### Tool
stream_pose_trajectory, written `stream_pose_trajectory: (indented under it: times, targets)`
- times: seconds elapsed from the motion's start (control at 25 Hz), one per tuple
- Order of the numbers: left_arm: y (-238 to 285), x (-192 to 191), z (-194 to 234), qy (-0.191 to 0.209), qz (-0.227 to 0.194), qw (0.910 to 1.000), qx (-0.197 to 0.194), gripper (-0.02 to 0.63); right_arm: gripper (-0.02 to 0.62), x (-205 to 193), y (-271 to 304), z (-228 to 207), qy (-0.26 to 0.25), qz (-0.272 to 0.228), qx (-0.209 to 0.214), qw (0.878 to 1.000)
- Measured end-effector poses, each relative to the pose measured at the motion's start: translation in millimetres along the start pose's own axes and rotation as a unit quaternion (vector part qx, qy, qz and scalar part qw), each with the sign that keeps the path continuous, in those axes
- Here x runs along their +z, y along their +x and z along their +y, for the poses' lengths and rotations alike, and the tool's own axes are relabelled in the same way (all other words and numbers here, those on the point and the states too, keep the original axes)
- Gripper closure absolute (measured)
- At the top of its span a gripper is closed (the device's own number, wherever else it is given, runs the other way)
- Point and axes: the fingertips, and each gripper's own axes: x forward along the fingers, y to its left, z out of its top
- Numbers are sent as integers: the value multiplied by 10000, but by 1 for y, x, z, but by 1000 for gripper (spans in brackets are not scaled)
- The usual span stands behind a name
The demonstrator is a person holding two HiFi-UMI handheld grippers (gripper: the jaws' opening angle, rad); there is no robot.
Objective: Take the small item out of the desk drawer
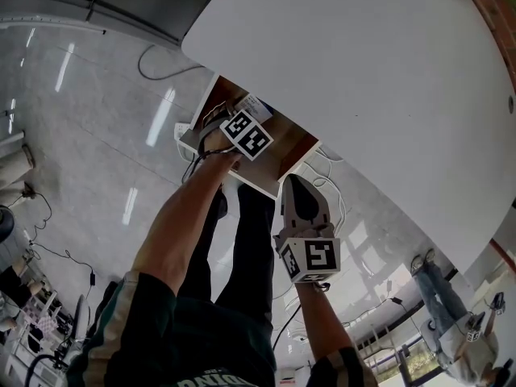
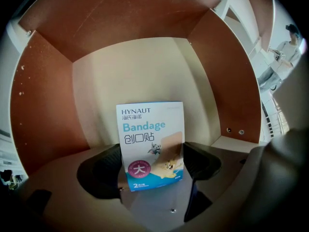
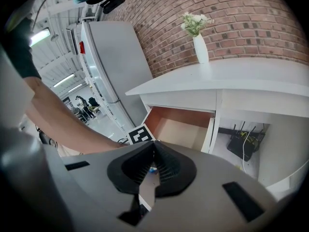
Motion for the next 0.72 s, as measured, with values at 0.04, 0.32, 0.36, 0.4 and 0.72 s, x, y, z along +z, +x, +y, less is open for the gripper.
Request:
stream_pose_trajectory:
  times: [0.04,0.32,0.36,0.4,0.72]
  targets:
    - [-2,0,0,26,-13,10000,7,189,571,2,-1,1,-21,6,-6,10000]
    - [-15,9,-13,297,-110,9995,-1,189,571,9,-6,0,-173,-17,30,9998]
    - [-18,10,-14,354,-133,9993,8,189,571,12,-6,3,-194,-36,35,9998]
    - [-23,10,-13,409,-160,9990,20,189,571,15,-6,5,-201,-63,32,9998]
    - [-63,12,-20,1023,-306,9943,76,189,571,33,-16,16,-110,-253,-56,9996]
